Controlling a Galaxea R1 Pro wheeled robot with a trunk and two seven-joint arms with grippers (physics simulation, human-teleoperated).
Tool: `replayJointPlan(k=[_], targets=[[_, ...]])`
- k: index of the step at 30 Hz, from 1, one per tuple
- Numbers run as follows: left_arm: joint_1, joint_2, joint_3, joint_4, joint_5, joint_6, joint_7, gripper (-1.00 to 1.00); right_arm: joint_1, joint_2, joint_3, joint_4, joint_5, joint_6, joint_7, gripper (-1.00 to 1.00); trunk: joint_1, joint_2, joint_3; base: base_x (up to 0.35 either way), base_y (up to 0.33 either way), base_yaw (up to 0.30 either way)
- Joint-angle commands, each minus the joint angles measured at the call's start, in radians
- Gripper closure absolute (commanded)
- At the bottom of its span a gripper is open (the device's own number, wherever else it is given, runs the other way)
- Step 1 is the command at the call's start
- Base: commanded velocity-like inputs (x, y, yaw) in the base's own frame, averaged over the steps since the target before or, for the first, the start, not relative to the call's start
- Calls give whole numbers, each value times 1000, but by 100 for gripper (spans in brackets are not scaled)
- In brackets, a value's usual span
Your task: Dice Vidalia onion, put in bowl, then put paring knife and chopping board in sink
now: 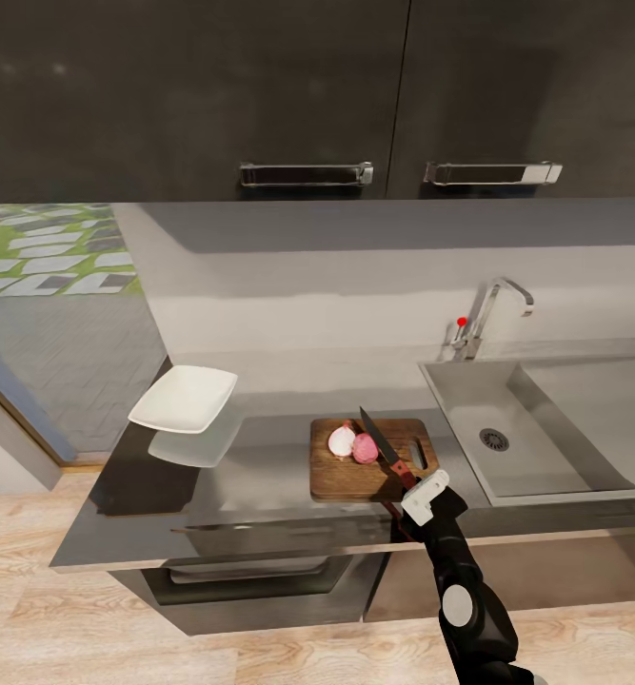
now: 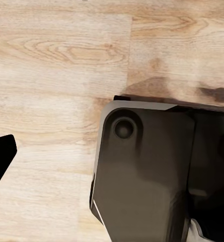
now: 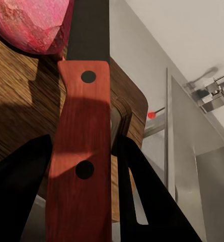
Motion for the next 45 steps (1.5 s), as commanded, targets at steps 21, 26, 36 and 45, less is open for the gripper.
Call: replayJointPlan(k=[21,26,36,45], targets=[[0,2,-6,-2,10,-3,8,-100,-1,0,0,-2,11,5,6,100,1,-2,-2,0,0,0],[0,2,-6,-2,10,-3,8,-100,-1,0,0,-2,11,5,6,100,1,-2,-2,0,0,0],[0,2,-6,-3,10,-3,8,-100,-1,0,0,-2,11,5,6,100,1,-2,-2,0,0,0],[0,2,-6,-3,10,-3,8,-100,-1,0,0,-2,11,5,5,100,1,-2,-2,0,0,0]])
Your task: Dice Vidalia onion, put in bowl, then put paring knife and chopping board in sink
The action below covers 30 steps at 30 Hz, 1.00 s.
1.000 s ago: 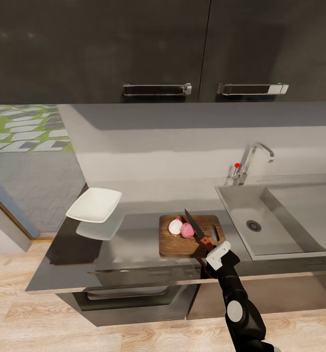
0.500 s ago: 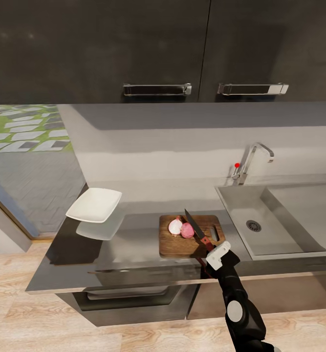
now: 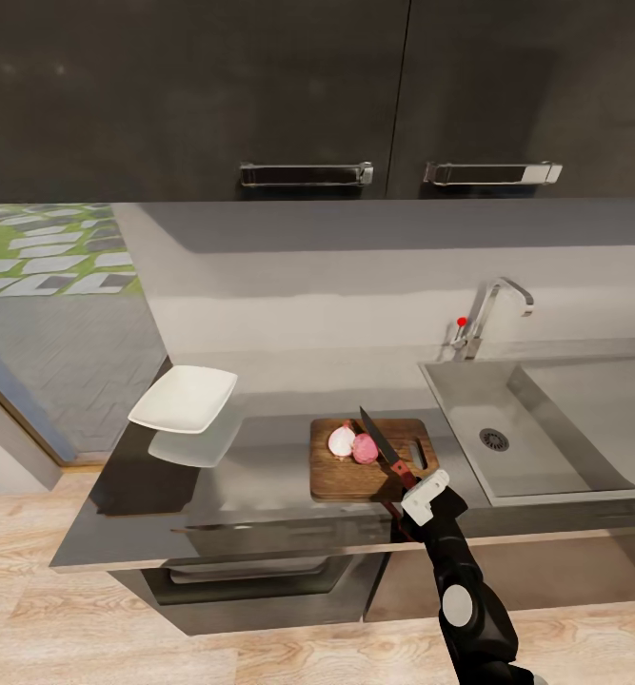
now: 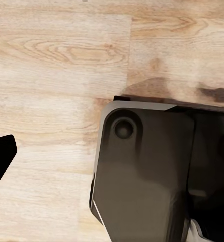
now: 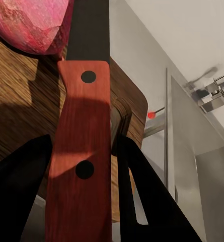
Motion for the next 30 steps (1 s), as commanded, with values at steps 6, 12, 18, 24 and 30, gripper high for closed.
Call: replayJointPlan(k=[6,12,18,24,30], targets=[[0,2,-6,-1,10,-3,8,-100,-1,0,0,-2,11,5,7,100,1,-2,-2,0,0,0],[0,2,-6,-1,10,-3,8,-100,-1,0,0,-2,11,5,7,100,1,-2,-2,0,0,0],[0,2,-6,-1,10,-3,8,-100,-1,0,0,-2,11,5,7,100,1,-2,-2,0,0,0],[0,2,-6,-1,10,-3,8,-100,-1,0,0,-2,11,5,7,100,1,-2,-2,0,0,0],[0,2,-6,-1,10,-3,8,-100,-1,0,0,-2,11,5,6,100,1,-2,-2,0,0,0]])
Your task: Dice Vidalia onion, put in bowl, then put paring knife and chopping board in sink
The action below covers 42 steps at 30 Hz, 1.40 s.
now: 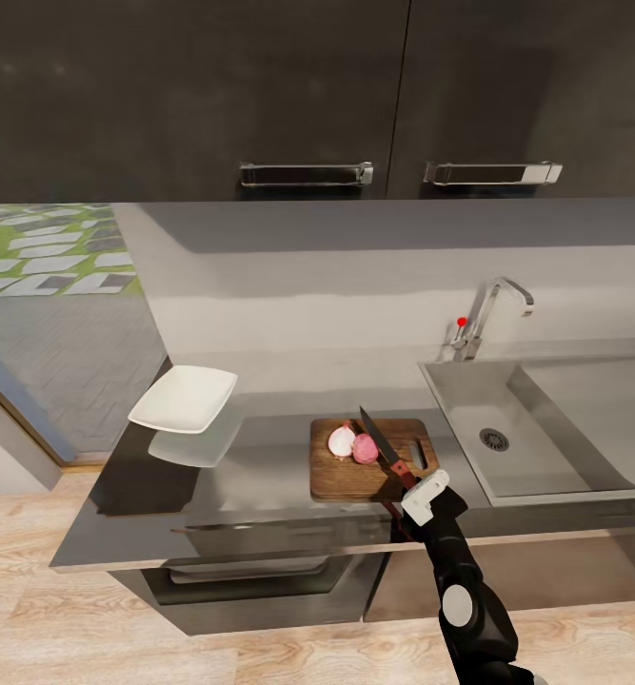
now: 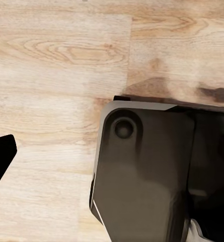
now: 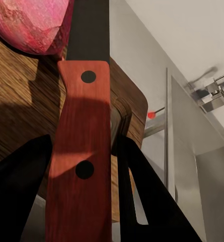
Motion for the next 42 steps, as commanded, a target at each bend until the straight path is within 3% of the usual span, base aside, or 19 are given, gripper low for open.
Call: replayJointPlan(k=[1,42], targets=[[0,2,-6,-1,10,-3,8,-100,-1,0,0,-2,11,5,6,100,1,-2,-2,0,0,0],[0,2,-6,10,10,-3,9,-100,-1,0,0,-1,10,5,6,100,1,-2,-9,0,0,0]])
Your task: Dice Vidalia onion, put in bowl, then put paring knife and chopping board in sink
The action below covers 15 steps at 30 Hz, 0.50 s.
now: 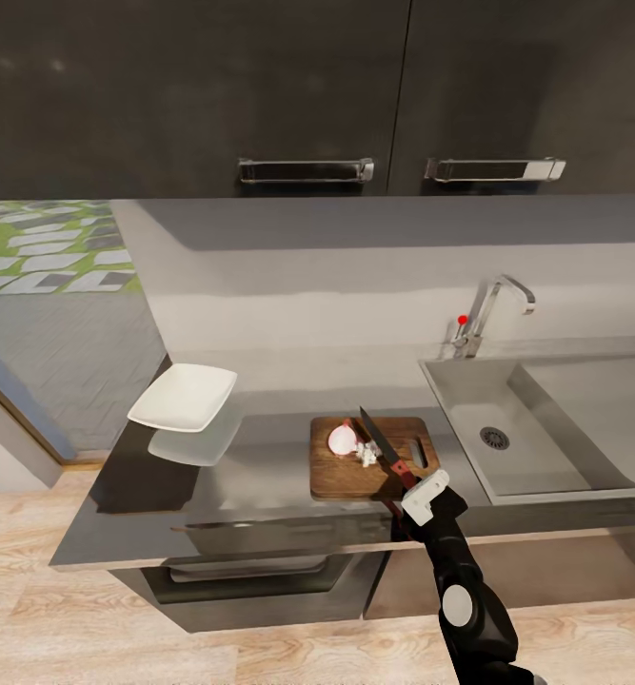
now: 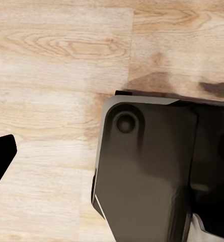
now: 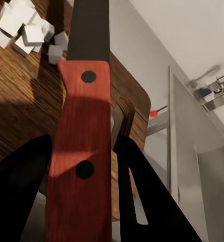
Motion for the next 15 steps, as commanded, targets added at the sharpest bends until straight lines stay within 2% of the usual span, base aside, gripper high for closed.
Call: replayJointPlan(k=[1,11,15], targets=[[0,2,-6,-1,11,-3,8,-100,-1,0,0,-2,11,5,6,100,1,-2,-2,0,0,0],[0,2,-6,-1,11,-3,8,-100,-1,1,0,-3,7,5,5,100,1,-2,-2,0,0,0],[0,1,-6,-1,10,-3,8,-100,-1,13,-1,-7,4,4,2,100,1,-2,-2,0,0,0]])
